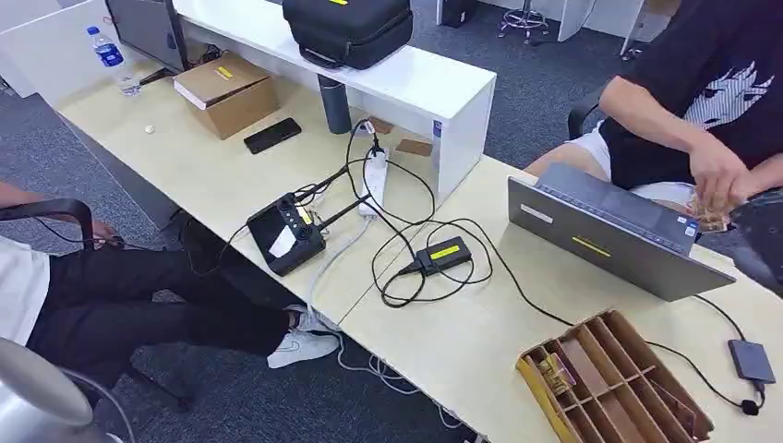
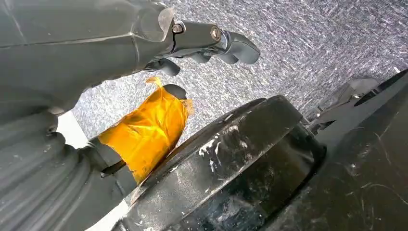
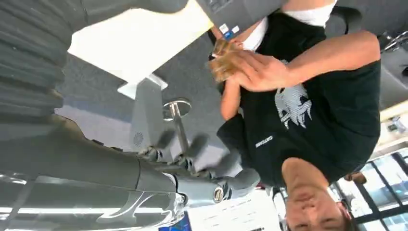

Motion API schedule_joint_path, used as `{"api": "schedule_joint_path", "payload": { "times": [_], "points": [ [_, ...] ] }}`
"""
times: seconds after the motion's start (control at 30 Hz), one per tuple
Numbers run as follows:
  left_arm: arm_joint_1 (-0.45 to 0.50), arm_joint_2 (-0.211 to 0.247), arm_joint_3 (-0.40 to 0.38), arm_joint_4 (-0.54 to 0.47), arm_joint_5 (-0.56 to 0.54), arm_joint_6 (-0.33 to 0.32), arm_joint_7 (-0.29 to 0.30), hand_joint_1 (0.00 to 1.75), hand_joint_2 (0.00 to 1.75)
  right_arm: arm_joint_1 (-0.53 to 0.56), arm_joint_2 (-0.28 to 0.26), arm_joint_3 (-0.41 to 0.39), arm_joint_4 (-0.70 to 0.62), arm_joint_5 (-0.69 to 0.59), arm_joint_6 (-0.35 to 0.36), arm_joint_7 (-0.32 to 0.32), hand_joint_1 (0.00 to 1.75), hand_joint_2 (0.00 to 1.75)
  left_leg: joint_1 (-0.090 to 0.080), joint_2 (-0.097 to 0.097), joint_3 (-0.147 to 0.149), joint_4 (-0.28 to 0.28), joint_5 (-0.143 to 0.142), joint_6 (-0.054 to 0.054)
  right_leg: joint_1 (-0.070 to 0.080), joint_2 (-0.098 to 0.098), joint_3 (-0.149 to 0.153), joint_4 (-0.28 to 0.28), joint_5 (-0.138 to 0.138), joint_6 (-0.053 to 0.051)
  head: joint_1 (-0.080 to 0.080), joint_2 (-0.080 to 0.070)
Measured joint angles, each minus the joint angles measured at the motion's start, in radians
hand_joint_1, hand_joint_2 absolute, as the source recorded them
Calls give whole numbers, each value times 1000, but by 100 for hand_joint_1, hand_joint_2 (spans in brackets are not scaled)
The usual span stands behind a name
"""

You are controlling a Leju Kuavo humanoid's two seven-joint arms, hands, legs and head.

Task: Pass the card to the sensor for recognition and then transmit it.

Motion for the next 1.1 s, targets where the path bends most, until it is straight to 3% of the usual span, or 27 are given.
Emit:
{"api": "schedule_joint_path", "payload": {
  "times": [0.13, 0.3, 0.47, 0.7, 0.8, 1.1],
  "points": [
    [2, 0, 2, 0, 19, 2, -10, 0, 175, 42, 1, 0, -61, -131, 43, -31, 0, 175, 0, 0, 0, 0, 0, 0, 0, 0, 0, -1, 0, 0, 0, 0],
    [9, 2, 21, 0, 49, 9, -27, 0, 175, 176, -26, 3, -261, -269, 32, -69, 0, 175, 0, -1, 0, 0, 0, 0, 0, -1, 0, -1, -1, 0, 0, 0],
    [11, 3, 30, 0, 54, 10, -32, 0, 175, 259, -54, 8, -389, -283, 29, -73, 0, 175, 0, 1, 0, 0, -1, 0, 0, 0, -1, -1, -1, 0, 0, 0],
    [11, 2, 44, 0, 54, 10, -32, 0, 175, 285, -71, 9, -448, -296, 29, -73, 0, 175, 0, 1, 0, 0, 0, 0, 0, 0, 0, -1, 0, 0, 0, 0],
    [13, 2, 51, 0, 68, 13, -37, 0, 175, 320, -79, 9, -482, -322, 18, -109, 0, 175, 0, 0, 1, 0, 0, 0, 1, 0, 0, -1, 0, 0, 0, 0],
    [25, -6, 100, 0, 129, 49, -58, 0, 175, 677, -131, -59, -773, -452, -100, -265, 0, 175, 0, 0, 0, 0, -5, 0, 0, -1, 0, -2, -4, 0, 0, 0]
  ]
}}
